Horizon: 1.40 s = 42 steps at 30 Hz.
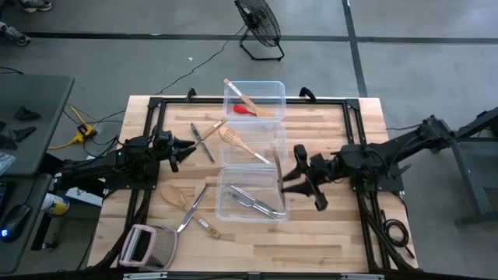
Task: Pick & Place Kitchen Items
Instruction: Put the brown spatula into the middle transparent bin
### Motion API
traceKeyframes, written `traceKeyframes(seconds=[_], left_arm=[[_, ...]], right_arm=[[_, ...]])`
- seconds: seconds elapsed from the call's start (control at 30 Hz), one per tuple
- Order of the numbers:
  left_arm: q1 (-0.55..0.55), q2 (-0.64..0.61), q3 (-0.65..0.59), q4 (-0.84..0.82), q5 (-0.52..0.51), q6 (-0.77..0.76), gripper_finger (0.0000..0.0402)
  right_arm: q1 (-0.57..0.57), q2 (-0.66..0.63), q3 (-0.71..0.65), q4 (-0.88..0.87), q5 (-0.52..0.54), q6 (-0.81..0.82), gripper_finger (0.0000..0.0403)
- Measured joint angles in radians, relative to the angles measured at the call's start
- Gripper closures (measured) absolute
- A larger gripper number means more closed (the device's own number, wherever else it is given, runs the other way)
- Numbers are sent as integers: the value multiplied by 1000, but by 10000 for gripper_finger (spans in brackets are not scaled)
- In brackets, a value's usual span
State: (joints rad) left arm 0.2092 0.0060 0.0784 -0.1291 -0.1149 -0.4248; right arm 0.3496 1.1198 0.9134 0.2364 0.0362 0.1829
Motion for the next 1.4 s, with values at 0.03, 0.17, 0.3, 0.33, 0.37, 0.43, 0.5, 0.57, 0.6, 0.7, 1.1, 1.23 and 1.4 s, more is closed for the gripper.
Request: traceKeyframes(seconds=[0.03, 0.17, 0.3, 0.33, 0.37, 0.43, 0.5, 0.57, 0.6, 0.7, 1.1, 1.23, 1.4], left_arm=[[0, 0, 0, 0, 0, 0, 258], [0, 0, 0, 0, 0, 0, 258], [0, 0, 0, 0, 0, 0, 258], [0, 0, 0, 0, 0, 0, 258], [0, 0, 0, 0, 0, 0, 258], [0, 0, 0, 0, 0, 0, 258], [0, 0, 0, 0, 0, 0, 258], [0, 0, 0, 0, 0, 0, 258], [0, 0, 0, 0, 0, 0, 258], [0, 0, 0, 0, 0, 0, 258], [0, 0, 0, 0, 0, 0, 258], [0, 0, 0, 0, 0, 0, 258], [0, 0, 0, 0, 0, 0, 258]], right_arm=[[-15, 0, 0, 0, 0, -4, 312], [-77, 0, 0, -1, -1, -6, 312], [-142, 0, 0, -35, 0, -32, 312], [-158, 0, 0, -48, 6, -33, 312], [-173, 0, 0, -63, 11, -32, 312], [-204, 0, 0, -81, 12, -32, 312], [-230, 0, 0, -89, 15, -32, 312], [-259, 0, 0, -98, 15, -32, 312], [-274, 0, 0, -103, 15, -32, 312], [-323, 0, 0, -109, 15, -32, 312], [-465, 0, 0, -160, 102, -53, 312], [-488, 17, 2, -221, 241, 0, 312], [-491, 70, 2, -239, 329, 107, 311]])
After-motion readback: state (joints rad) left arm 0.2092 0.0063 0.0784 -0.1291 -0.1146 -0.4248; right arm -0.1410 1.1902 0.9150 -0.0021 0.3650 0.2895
